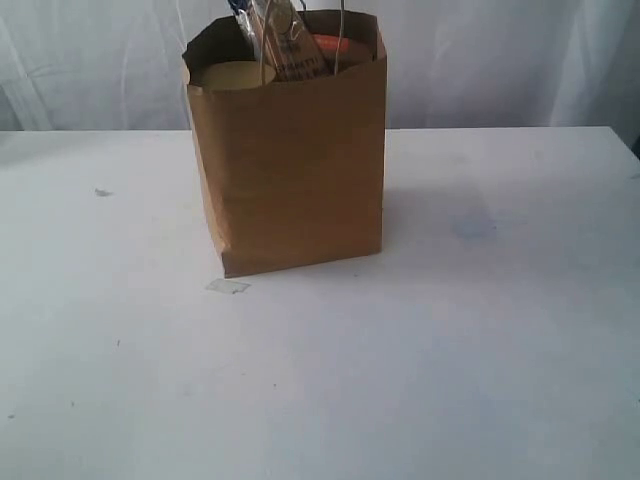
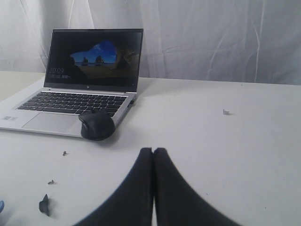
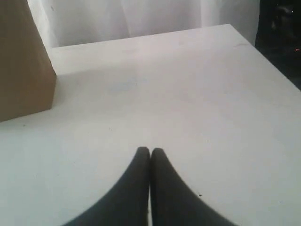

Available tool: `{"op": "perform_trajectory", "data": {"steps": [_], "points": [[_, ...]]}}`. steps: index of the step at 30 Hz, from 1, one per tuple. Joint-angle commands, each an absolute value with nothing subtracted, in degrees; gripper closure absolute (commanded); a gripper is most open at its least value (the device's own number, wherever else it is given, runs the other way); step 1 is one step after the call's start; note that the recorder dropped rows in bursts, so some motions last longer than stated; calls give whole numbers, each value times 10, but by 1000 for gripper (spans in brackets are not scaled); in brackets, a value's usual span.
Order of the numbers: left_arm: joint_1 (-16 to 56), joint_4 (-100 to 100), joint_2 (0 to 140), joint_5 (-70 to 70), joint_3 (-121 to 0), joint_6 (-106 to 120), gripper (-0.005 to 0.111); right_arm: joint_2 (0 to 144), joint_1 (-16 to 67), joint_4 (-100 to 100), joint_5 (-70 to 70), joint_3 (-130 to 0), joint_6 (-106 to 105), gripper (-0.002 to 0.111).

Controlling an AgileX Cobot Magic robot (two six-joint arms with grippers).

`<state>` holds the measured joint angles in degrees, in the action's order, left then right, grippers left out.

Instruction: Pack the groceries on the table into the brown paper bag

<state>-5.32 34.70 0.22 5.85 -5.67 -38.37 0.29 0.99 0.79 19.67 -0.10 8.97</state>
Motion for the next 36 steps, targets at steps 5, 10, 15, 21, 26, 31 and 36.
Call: {"op": "perform_trajectory", "data": {"steps": [5, 10, 15, 21, 26, 31, 36], "points": [[-50, 350, 0, 55, -54, -383, 107, 0, 6, 0, 200, 0, 91, 108], [-50, 350, 0, 55, -54, -383, 107, 0, 6, 0, 200, 0, 91, 108], [-50, 269, 0, 66, -40, -385, 107, 0, 6, 0, 200, 0, 91, 108], [-50, -41, 0, 297, -34, -282, 107, 0, 6, 0, 200, 0, 91, 108], [-50, -6, 0, 359, -34, -277, 107, 0, 6, 0, 200, 0, 91, 108], [-50, 0, 0, 320, -34, -215, 107, 0, 6, 0, 200, 0, 91, 108], [-50, -4, 0, 255, -34, -137, 107, 0, 6, 4, 200, 0, 88, 108]]}}
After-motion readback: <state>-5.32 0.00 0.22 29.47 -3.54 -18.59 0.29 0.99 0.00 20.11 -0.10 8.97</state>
